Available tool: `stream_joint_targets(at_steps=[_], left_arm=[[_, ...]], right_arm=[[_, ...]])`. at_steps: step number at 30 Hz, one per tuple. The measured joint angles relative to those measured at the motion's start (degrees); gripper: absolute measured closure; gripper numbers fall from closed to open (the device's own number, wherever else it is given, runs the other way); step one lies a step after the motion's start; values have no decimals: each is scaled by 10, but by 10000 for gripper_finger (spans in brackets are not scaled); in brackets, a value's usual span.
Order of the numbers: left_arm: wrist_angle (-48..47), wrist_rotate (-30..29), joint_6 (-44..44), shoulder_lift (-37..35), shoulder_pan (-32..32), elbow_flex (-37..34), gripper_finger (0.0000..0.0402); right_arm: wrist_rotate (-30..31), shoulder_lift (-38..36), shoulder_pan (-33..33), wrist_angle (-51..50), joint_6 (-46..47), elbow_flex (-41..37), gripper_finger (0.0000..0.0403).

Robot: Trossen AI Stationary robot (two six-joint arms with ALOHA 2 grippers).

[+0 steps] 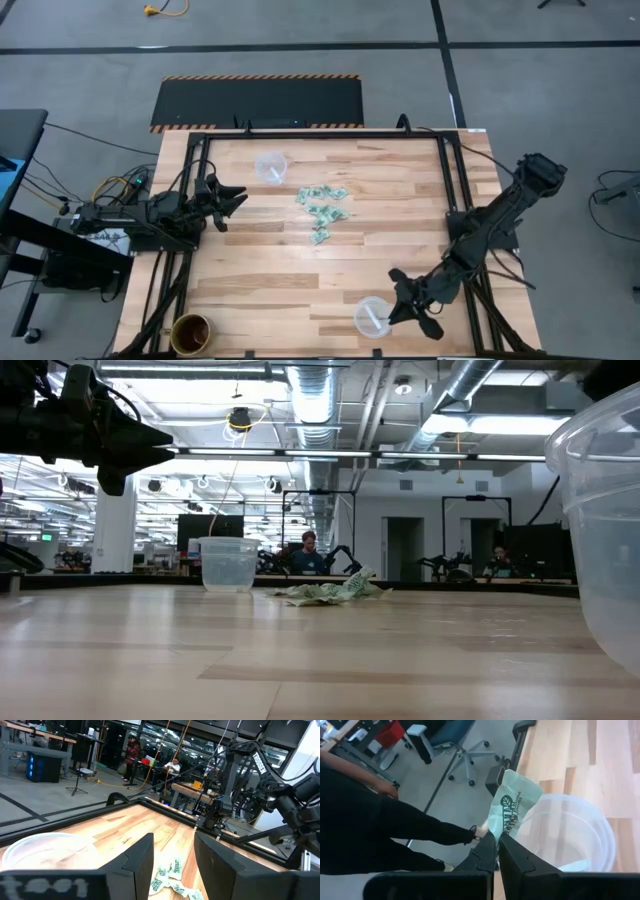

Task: Pick and place Stevia / Truvia into bins
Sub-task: Put the white stevia packet into the bottom transparent container

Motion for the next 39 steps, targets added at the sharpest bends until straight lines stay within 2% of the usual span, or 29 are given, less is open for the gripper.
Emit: stream_joint_targets(at_steps=[8,24,30,34,39], left_arm=[[0,0,0,0,0,0,271],[0,0,0,0,0,0,271],[0,0,0,0,0,0,271],[0,0,0,0,0,0,271],[0,0,0,0,0,0,271]], right_arm=[[-2,30,-5,27,0,0,390],[-3,30,-25,31,7,0,302],[-2,-1,-66,47,-85,14,294],[-1,-12,-116,49,-168,55,295],[-1,10,-186,47,-293,117,295]])
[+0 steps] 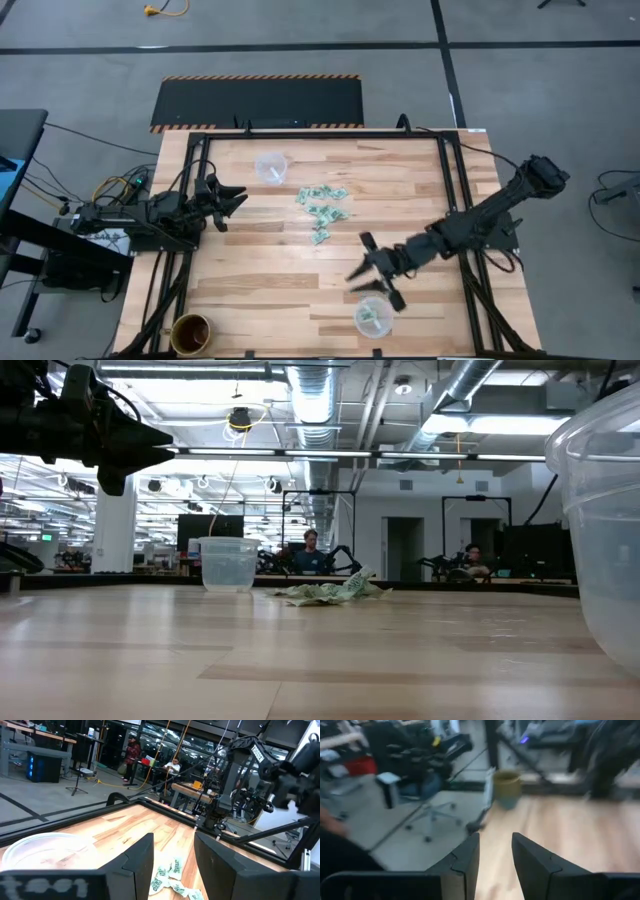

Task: Pick and place Stevia / Truvia into bins
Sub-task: Put the white stevia packet into the bottom transparent container

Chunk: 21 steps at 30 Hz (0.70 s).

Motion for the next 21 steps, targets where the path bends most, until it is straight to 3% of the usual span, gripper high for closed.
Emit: stream_joint_targets(at_steps=[8,15,21], left_arm=[[0,0,0,0,0,0,271],[0,0,0,0,0,0,271],[0,0,0,0,0,0,271]], right_arm=[[2,89,-124,-12,-65,59,295],[31,178,-199,-10,45,81,295],[30,239,-210,-9,72,84,295]])
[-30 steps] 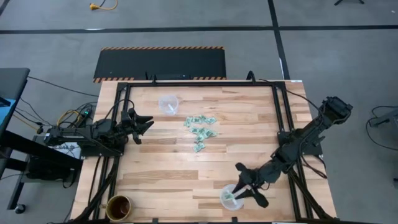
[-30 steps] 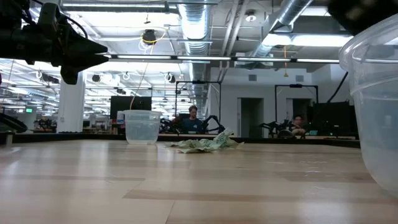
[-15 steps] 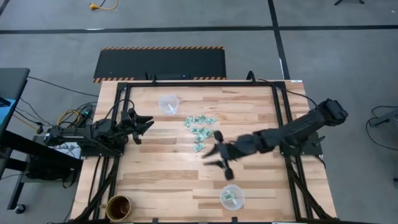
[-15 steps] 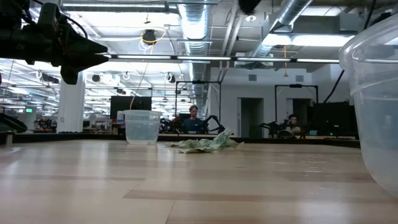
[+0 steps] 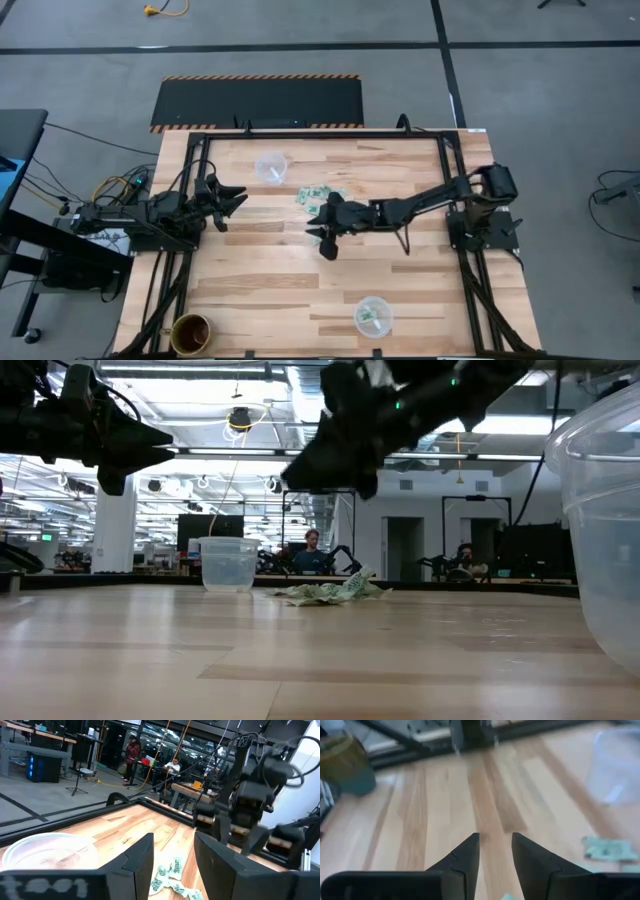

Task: Pick and place Stevia / Truvia into bins
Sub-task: Put the white stevia packet into the bottom transparent container

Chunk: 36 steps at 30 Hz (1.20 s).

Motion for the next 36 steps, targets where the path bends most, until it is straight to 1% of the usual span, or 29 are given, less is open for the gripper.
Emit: stream_joint_targets(at_steps=[3,7,9,15,29,36], left_arm=[[0,0,0,0,0,0,271],[0,0,0,0,0,0,271],[0,0,0,0,0,0,271],[0,0,0,0,0,0,271],[0,0,0,0,0,0,271],[0,0,0,0,0,0,271]], right_arm=[[-2,20,4,-20,-13,0,295],[-2,35,9,-58,-55,0,295],[-2,37,9,-88,-68,0,295],[-2,37,7,-134,-82,0,295],[0,48,8,-129,-96,0,295],[0,72,7,-122,-99,0,295]])
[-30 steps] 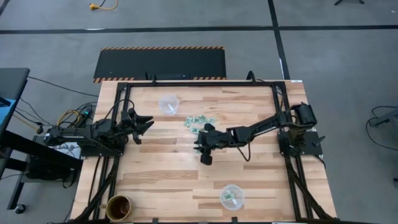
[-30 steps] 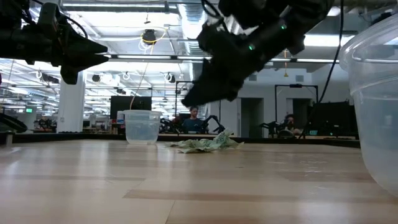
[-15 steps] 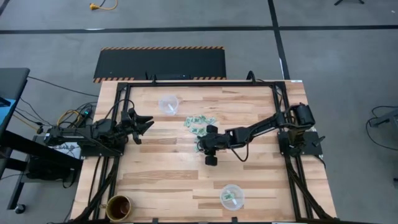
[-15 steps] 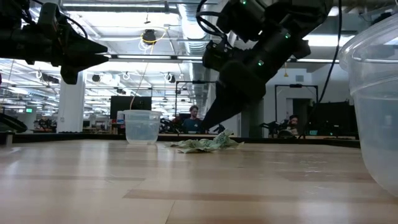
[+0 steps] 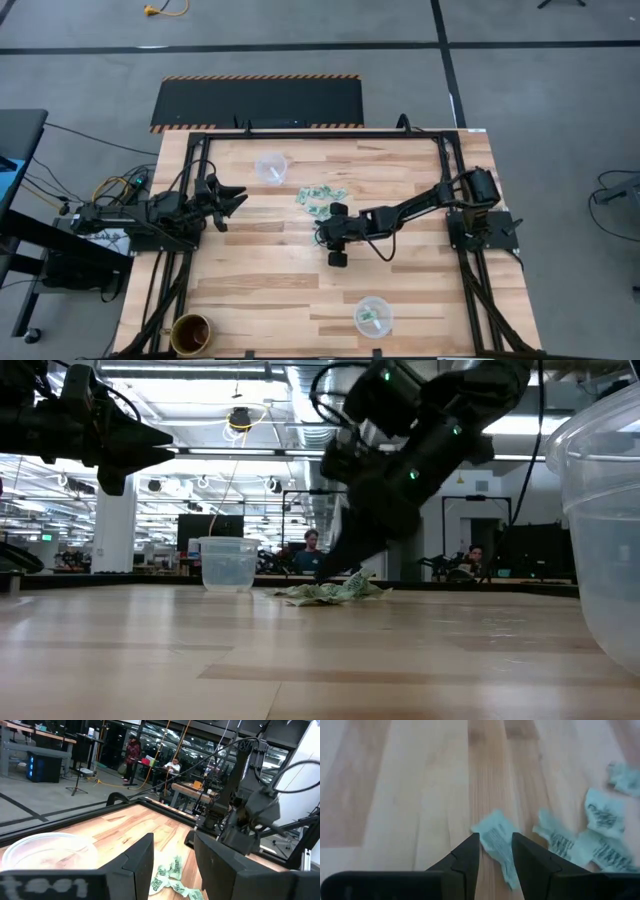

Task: Pick and place Stevia / Truvia into bins
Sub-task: Put the white stevia packet into the bottom transparent container

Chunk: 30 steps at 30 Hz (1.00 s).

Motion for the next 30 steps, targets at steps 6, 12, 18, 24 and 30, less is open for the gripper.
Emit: stream_joint_targets(at_steps=[6,12,18,24,30], left_arm=[[0,0,0,0,0,0,271],[0,0,0,0,0,0,271],[0,0,0,0,0,0,271],[0,0,0,0,0,0,271],[0,0,0,0,0,0,271]], right_arm=[[0,30,0,4,0,14,295],[1,38,-1,3,0,20,295],[-1,38,-9,-11,27,22,309],[-2,35,-10,-36,45,23,372],[-7,35,3,-35,69,22,392]])
